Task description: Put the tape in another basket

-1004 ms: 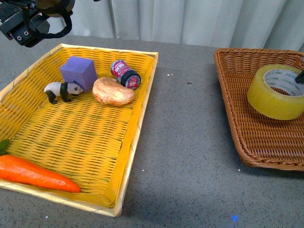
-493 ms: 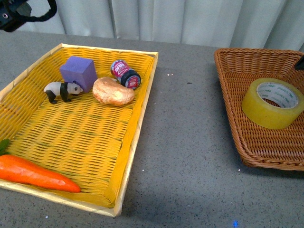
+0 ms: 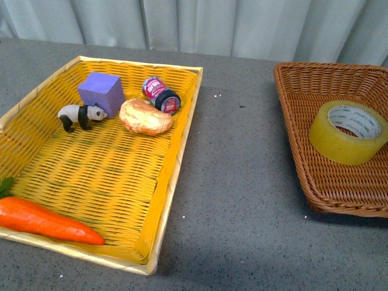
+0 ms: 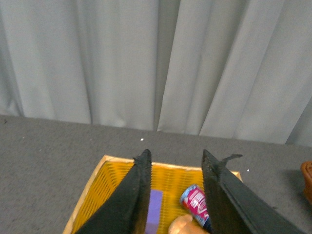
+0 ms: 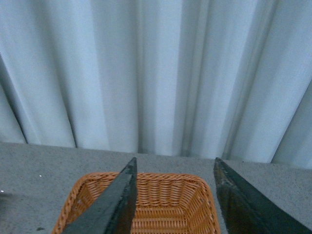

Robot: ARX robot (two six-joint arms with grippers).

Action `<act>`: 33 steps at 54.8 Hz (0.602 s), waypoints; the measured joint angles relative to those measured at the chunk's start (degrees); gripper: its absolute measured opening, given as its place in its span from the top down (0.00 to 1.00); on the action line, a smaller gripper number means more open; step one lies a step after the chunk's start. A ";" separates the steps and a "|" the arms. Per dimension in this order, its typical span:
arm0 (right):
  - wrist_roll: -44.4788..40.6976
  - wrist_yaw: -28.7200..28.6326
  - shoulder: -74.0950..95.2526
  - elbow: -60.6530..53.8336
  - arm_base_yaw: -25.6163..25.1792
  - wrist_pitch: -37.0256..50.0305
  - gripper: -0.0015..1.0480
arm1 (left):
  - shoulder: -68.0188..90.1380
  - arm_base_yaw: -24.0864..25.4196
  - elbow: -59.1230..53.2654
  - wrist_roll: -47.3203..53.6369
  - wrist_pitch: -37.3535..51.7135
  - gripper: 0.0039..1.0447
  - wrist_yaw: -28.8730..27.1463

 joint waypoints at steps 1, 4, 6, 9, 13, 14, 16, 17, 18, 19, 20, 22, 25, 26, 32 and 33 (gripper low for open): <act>0.07 0.22 -1.44 -1.75 0.35 0.46 0.69 | -1.31 0.35 -2.19 0.50 0.46 0.71 0.35; 0.11 0.70 -4.11 -5.46 1.01 0.94 0.81 | -3.69 1.27 -6.10 1.42 1.03 0.83 0.83; 0.15 1.16 -6.14 -8.39 1.49 1.07 0.91 | -5.86 2.01 -8.94 1.68 1.46 0.94 1.27; 0.31 1.81 -8.74 -11.37 1.88 1.07 0.99 | -8.63 2.58 -11.91 1.90 1.75 0.97 2.03; 0.35 2.58 -13.38 -15.39 2.56 0.94 0.99 | -12.96 3.23 -16.06 2.19 1.86 0.97 3.15; 0.35 2.73 -14.25 -16.04 2.67 0.83 0.99 | -13.73 3.37 -16.76 2.27 1.84 0.97 3.32; 0.35 3.06 -15.93 -17.68 3.02 0.76 0.99 | -15.67 3.76 -18.43 2.34 1.64 0.97 3.50; 0.37 3.45 -15.98 -18.05 3.28 1.18 0.99 | -16.04 3.82 -18.71 2.34 1.55 0.97 3.52; 0.37 4.42 -16.20 -18.69 4.00 2.10 0.99 | -16.81 4.02 -19.32 2.34 1.38 0.97 3.69; 0.44 5.81 -16.37 -19.69 4.63 3.17 0.99 | -17.51 4.15 -19.89 2.36 1.20 0.97 3.76; 0.44 6.14 -16.65 -20.44 5.14 3.30 0.99 | -18.29 4.31 -20.48 2.38 0.96 0.97 3.87; 0.42 6.14 -17.27 -21.51 5.73 3.21 0.99 | -19.45 4.63 -21.31 2.40 0.61 0.97 4.24; 0.42 5.92 -19.61 -23.32 6.54 1.97 0.99 | -22.03 6.88 -22.91 2.54 -0.39 0.97 7.28; 0.42 5.97 -20.48 -23.69 6.58 1.53 0.99 | -22.77 7.26 -23.34 2.51 -0.72 0.97 7.37; 0.44 6.27 -27.50 -26.29 6.58 -2.51 0.99 | -26.34 8.13 -27.21 2.51 0.39 0.97 7.52; 0.44 6.25 -28.39 -26.60 6.58 -3.08 0.99 | -26.53 8.13 -27.74 2.51 0.39 0.97 7.54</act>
